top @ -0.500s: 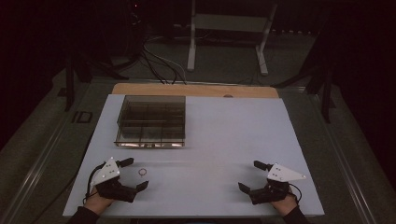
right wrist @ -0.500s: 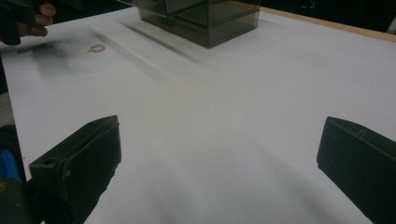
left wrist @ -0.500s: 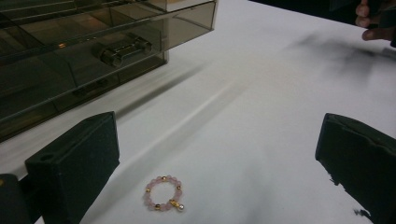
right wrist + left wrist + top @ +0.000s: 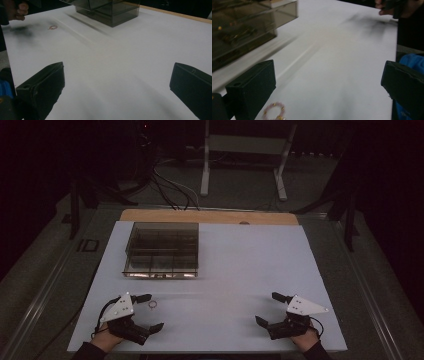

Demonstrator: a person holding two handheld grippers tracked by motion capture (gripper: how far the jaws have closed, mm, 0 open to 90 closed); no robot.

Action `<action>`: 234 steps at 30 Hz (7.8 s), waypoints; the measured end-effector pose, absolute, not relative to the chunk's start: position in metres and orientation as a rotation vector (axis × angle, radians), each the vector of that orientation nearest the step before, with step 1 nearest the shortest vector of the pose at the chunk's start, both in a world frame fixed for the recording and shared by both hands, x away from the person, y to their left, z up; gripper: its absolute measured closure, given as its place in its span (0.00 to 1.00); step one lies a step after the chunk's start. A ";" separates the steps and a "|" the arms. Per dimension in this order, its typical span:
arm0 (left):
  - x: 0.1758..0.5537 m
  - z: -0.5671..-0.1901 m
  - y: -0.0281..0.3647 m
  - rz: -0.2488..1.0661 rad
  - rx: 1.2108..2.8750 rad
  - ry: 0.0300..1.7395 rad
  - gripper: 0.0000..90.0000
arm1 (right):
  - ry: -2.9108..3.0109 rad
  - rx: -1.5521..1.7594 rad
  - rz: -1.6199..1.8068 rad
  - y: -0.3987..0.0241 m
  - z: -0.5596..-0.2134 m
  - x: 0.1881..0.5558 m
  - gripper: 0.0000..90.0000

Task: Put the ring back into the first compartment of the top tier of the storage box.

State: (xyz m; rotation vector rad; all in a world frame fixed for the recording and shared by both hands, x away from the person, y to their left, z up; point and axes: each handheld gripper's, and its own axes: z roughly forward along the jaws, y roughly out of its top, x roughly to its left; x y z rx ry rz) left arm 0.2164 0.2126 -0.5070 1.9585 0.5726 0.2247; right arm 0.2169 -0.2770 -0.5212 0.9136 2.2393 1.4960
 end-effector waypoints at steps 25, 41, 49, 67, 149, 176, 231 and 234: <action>0.232 -0.452 0.210 0.277 1.921 0.524 0.01 | 2.233 0.901 1.522 -0.276 -0.521 0.214 0.00; 0.244 -0.451 0.206 0.423 1.887 0.738 0.01 | 2.231 0.893 1.532 -0.276 -0.521 0.214 0.00; 0.246 -0.466 0.212 0.473 1.884 0.852 0.01 | 2.234 0.897 1.532 -0.277 -0.521 0.215 0.00; 0.245 -0.499 0.218 0.472 1.970 1.083 0.02 | 2.240 0.895 1.530 -0.277 -0.521 0.214 0.00; 0.250 -0.522 0.201 0.350 2.246 1.064 1.00 | 2.228 0.918 1.499 -0.276 -0.523 0.215 0.03; 0.243 -0.503 0.199 0.300 2.233 0.987 1.00 | 2.230 0.899 1.471 -0.275 -0.523 0.214 0.03; 0.235 -0.440 0.197 0.312 2.184 0.829 1.00 | 2.224 0.905 1.486 -0.276 -0.522 0.214 0.03; 0.235 -0.436 0.197 0.317 2.180 0.822 1.00 | 2.224 0.906 1.485 -0.276 -0.522 0.214 0.03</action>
